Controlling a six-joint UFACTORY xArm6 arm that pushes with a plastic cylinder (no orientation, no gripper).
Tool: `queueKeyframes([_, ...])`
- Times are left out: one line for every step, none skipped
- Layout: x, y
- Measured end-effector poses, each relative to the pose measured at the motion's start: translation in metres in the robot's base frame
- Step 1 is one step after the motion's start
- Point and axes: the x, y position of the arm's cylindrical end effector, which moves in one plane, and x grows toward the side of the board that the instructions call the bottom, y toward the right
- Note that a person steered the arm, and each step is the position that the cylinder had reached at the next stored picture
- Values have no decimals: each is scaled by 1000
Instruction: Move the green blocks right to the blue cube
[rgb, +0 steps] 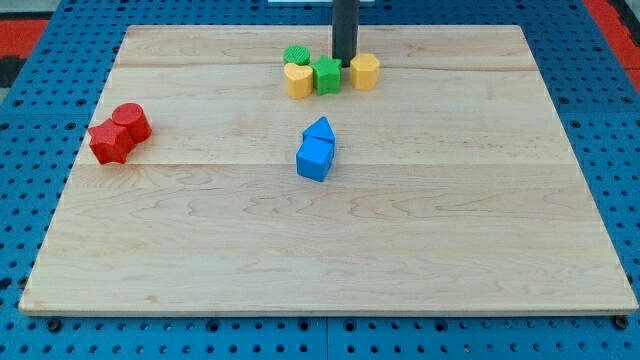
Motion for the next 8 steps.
queueKeyframes([5,-12])
queueKeyframes([-34,-29])
queueKeyframes([-45,-53])
queueKeyframes([-30,-64])
queueKeyframes([-15,-77])
queueKeyframes([-19,-105])
queueKeyframes([-12,-136])
queueKeyframes([14,-135])
